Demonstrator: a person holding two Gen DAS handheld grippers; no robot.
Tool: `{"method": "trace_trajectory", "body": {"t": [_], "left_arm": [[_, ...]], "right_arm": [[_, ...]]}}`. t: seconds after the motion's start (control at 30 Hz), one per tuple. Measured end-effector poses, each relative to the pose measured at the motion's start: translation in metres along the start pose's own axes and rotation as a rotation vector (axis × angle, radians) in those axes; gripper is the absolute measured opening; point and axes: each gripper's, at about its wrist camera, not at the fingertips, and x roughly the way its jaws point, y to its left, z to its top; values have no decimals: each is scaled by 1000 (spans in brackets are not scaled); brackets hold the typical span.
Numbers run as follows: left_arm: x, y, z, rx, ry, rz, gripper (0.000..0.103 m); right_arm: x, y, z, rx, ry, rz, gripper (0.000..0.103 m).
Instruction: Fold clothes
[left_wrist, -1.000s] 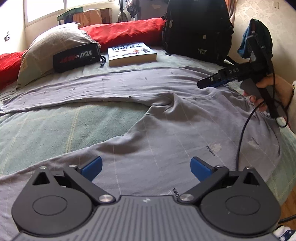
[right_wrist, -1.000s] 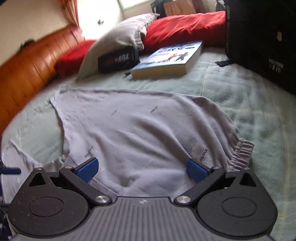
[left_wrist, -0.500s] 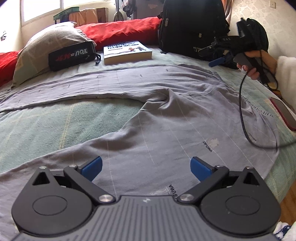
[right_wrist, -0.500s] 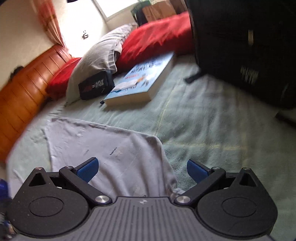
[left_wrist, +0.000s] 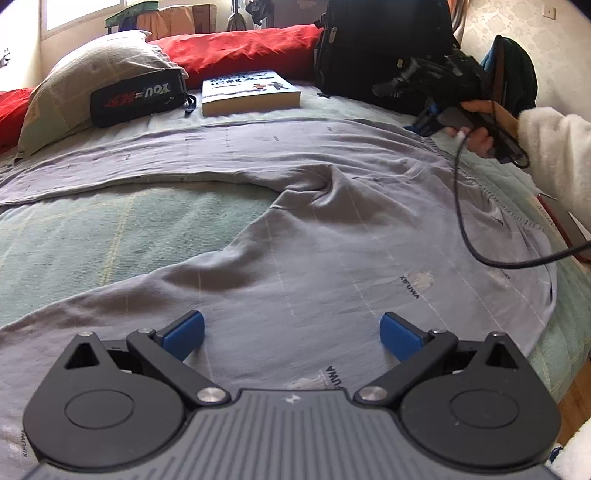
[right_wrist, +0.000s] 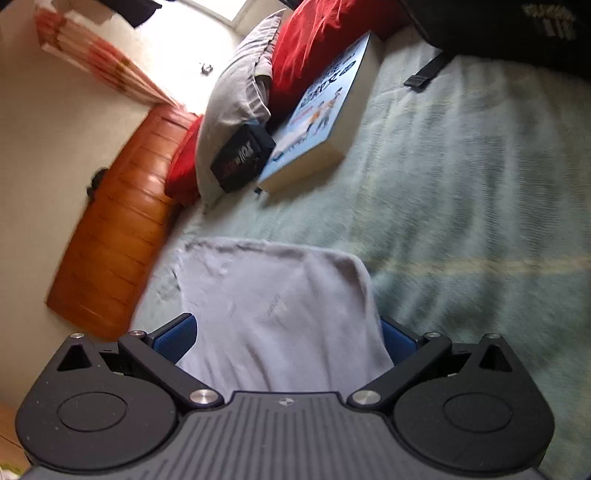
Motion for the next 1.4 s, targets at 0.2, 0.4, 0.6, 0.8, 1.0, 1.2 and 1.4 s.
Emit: {"method": "trace_trajectory", "body": {"t": [0.2,0.4,0.6,0.8,1.0,1.2,1.4], "left_arm": [[1,1,-1,-7,-7,-8,101],[5,2,-2,-4,-11,-11,101],[6,7,0,-20,-12,-26,101],[6,7,1,-23,-11,-20,101],[-1,8,4,-32,-12,0,101],[-8,8,11,10,-42,66,101],[-14,11,26,73,-64,125,101]], "right_arm": [[-3,1,-9,4,41,50,103],[3,-3,-9,8,74,107,103],[17,-8,7,-27,76,12,64],[11,-22,-2,-4,10,-75,3],[16,22,-16,-147,-17,-256,6],[22,84,-43,-363,5,-389,6],[25,135,-59,-506,8,-416,6]]}}
